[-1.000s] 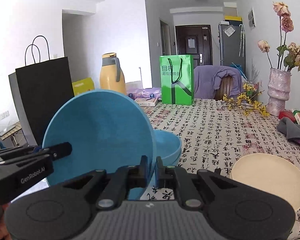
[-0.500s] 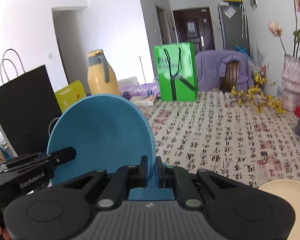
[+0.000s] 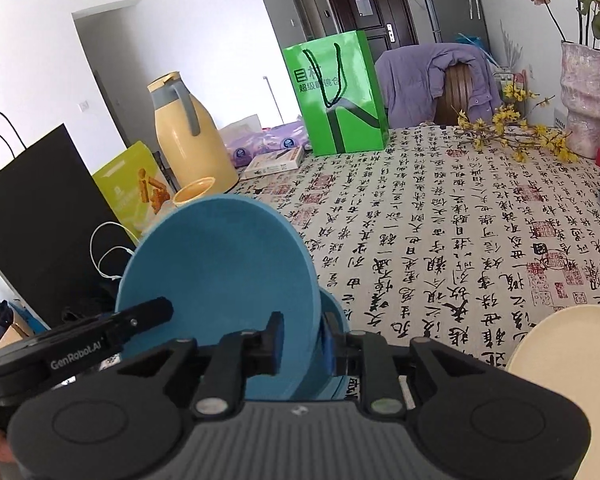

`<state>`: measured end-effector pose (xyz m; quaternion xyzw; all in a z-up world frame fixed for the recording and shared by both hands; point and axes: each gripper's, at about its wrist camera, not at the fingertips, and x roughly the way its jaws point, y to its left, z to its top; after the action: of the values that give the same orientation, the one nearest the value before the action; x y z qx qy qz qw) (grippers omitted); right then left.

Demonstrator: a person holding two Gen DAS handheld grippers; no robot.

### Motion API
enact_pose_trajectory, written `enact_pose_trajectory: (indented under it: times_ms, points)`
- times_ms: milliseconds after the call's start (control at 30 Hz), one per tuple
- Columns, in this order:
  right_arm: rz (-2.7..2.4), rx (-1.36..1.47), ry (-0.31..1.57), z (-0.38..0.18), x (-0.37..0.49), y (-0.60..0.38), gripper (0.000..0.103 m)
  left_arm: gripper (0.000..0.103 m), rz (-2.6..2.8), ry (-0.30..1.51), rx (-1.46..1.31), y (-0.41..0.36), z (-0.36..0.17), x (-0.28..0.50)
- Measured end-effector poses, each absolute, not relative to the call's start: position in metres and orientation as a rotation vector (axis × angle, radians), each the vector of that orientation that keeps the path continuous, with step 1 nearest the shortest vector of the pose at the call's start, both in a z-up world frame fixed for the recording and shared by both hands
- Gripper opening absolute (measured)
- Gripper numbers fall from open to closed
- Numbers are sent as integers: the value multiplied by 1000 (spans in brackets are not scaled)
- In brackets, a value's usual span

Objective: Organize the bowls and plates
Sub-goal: 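Lower the bowl into the nested bowls and open the left gripper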

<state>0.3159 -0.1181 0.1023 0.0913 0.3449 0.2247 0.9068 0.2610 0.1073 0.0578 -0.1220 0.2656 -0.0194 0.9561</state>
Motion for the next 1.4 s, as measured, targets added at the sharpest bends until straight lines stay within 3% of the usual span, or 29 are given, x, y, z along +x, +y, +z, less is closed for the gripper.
enact_pose_trajectory:
  times_ms: [133, 600, 667, 733, 867, 933, 1100, 1233, 1400]
  points:
    - [461, 168, 691, 105, 314, -117, 34, 11, -25, 544, -258, 107, 56, 262]
    - [460, 106, 680, 98, 318, -110, 37, 18, 20, 508, -291, 107, 59, 267]
    - [460, 115, 666, 101, 317, -113, 42, 24, 27, 484, -294, 108, 61, 262]
    - [447, 113, 643, 105, 314, -117, 43, 37, 34, 448, -250, 105, 65, 254]
    - [427, 101, 574, 113, 300, -126, 49, 50, 27, 380, -129, 97, 73, 231]
    - [419, 76, 536, 116, 286, -129, 55, 72, 23, 348, -84, 93, 75, 212]
    - [372, -35, 384, 110, 228, -131, 75, 87, -20, 265, -19, 80, 60, 152]
    - [337, -76, 275, 95, 172, -133, 83, 99, -68, 253, -21, 76, 39, 106]
    - [323, -61, 210, 61, 103, -138, 86, 100, -23, 249, -40, 79, 16, 57]
